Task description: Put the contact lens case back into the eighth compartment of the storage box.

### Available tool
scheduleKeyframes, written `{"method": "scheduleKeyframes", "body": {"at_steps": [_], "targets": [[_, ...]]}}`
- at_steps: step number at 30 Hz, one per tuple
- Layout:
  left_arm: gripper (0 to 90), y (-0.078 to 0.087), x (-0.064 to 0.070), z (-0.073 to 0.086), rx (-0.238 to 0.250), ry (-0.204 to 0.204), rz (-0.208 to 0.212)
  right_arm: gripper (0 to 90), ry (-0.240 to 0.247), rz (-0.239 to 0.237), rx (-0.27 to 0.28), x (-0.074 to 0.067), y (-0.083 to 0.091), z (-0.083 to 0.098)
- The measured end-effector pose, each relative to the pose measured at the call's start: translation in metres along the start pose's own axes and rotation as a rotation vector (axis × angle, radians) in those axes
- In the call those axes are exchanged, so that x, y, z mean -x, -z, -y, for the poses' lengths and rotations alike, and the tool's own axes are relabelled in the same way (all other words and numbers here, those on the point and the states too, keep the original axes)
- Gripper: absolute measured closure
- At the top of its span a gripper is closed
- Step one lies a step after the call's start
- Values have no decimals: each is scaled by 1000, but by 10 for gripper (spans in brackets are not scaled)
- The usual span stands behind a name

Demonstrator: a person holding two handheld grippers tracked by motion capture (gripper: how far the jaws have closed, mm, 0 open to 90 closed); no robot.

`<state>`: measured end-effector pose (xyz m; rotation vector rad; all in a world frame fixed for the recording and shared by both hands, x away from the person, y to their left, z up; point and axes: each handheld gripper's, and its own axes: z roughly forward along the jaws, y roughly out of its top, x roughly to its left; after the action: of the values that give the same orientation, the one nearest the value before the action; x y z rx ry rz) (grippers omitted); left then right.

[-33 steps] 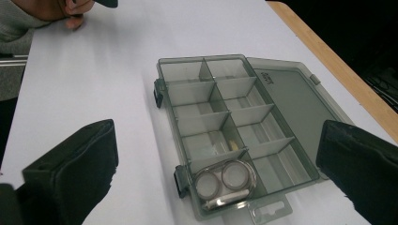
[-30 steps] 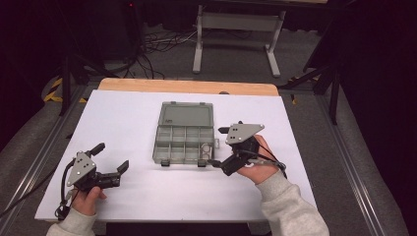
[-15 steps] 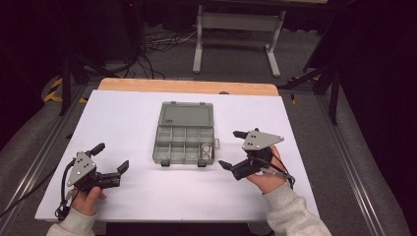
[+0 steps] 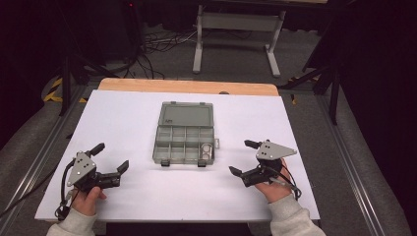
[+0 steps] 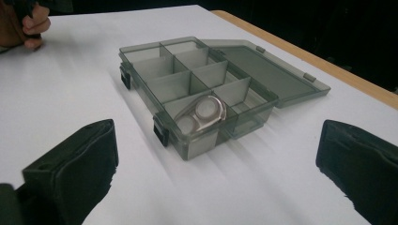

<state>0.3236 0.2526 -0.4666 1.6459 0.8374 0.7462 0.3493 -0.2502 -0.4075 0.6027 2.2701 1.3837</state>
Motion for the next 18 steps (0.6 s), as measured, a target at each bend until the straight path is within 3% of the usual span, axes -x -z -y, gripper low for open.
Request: {"method": "scheduleKeyframes", "body": {"at_steps": [6,18], "targets": [[12,0,0,0,0,1,-1,1,-27,9,10,1,4,18],[12,0,0,0,3,2,-1,1,-131,50,9,8,10,55]]}}
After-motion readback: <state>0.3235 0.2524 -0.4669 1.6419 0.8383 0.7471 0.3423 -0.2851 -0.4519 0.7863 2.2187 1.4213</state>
